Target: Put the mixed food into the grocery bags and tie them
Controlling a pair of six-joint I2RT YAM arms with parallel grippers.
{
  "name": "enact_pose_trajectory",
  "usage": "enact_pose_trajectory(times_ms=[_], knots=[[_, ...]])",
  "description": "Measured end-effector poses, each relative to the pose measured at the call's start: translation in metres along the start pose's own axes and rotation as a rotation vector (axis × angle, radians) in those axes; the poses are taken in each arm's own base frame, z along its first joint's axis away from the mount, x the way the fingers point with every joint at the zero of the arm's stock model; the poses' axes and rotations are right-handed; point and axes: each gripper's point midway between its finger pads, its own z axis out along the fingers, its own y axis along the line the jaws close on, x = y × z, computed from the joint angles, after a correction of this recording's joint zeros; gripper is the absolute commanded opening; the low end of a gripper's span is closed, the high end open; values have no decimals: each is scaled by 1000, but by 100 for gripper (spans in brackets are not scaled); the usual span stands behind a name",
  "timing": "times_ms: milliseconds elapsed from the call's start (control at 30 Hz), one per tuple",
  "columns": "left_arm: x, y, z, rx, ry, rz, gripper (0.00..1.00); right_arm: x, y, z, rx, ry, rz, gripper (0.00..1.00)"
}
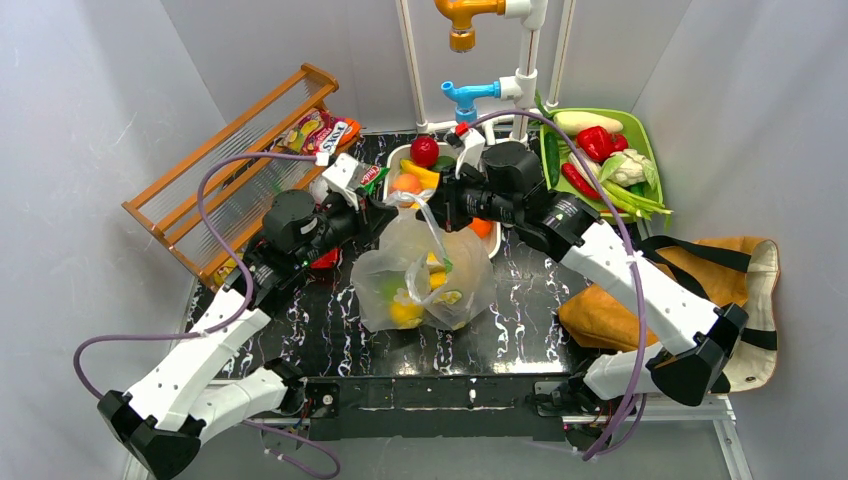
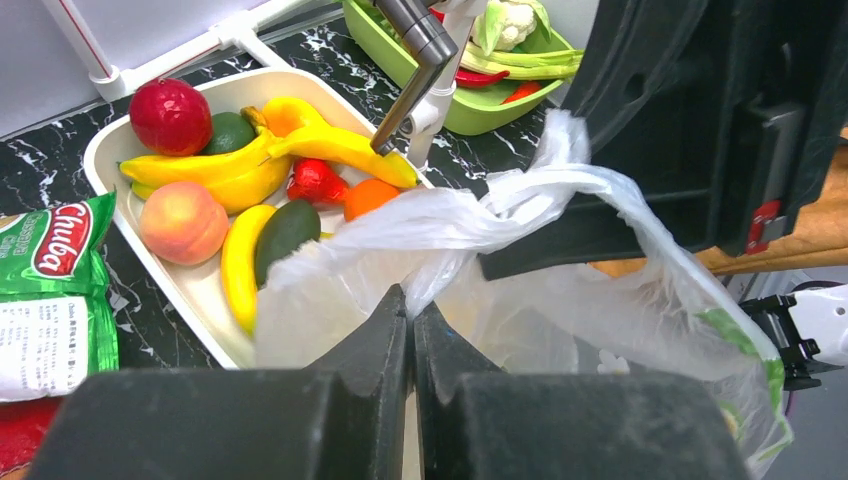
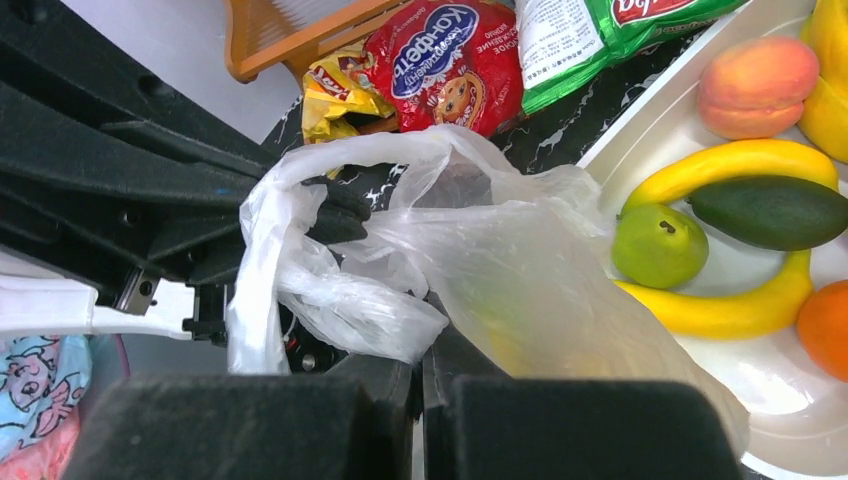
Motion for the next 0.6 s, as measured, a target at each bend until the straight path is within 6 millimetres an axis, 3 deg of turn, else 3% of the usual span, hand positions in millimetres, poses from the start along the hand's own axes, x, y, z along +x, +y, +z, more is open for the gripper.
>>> enact_pose_trajectory(times_ms=[267, 433, 600], knots=[[5, 0, -4, 4, 13, 18, 0, 1, -1, -10, -8, 35, -29, 1], [11, -2, 1, 24, 47, 26, 0, -19, 8, -6, -37, 34, -44, 1], [1, 0, -1, -3, 57, 20, 0, -37, 11, -9, -30, 32, -37, 1]])
